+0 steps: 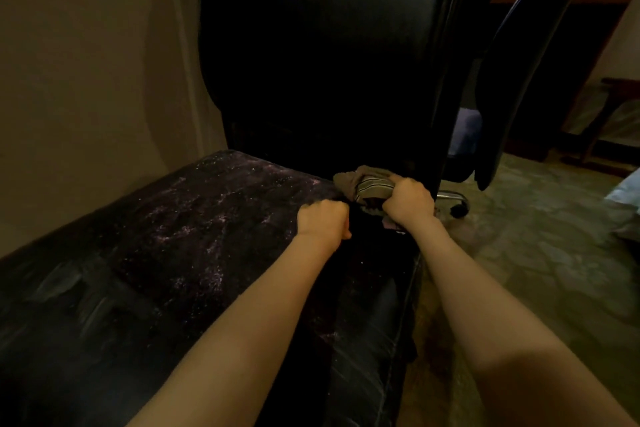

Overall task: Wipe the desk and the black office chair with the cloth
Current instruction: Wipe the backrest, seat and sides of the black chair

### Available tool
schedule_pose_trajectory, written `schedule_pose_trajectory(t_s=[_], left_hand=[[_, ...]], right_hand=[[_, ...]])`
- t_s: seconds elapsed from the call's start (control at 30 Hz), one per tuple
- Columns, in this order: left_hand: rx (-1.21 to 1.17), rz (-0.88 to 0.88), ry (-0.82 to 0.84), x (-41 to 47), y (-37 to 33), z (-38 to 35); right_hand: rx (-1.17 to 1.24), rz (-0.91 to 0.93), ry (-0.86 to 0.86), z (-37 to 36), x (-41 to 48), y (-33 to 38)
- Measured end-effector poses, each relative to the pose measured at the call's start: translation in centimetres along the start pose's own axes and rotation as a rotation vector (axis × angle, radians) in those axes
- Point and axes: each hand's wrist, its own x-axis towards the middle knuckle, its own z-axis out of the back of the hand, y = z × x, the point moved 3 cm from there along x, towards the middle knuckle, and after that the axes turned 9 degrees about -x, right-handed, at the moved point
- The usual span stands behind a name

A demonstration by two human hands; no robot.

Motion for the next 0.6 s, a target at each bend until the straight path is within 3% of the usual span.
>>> schedule_pose_trajectory(t_s=[0.33, 0.47, 0.6], left_hand=[[0.127, 0.059, 0.009, 0.3, -0.7, 0.5], [0.196, -0.054, -0.056, -0.2, -1.8, 2.1], [0.119, -0.229, -0.131, -1.7, -2.0, 4.5]], right_hand=[[-0.078, 0.051, 0.022, -0.4, -5.5, 1.3], [-0.035, 0.044, 0.046, 0.1, -5.3, 1.0], [-0.083, 0.022, -0.072, -0.2, -4.7, 1.0]])
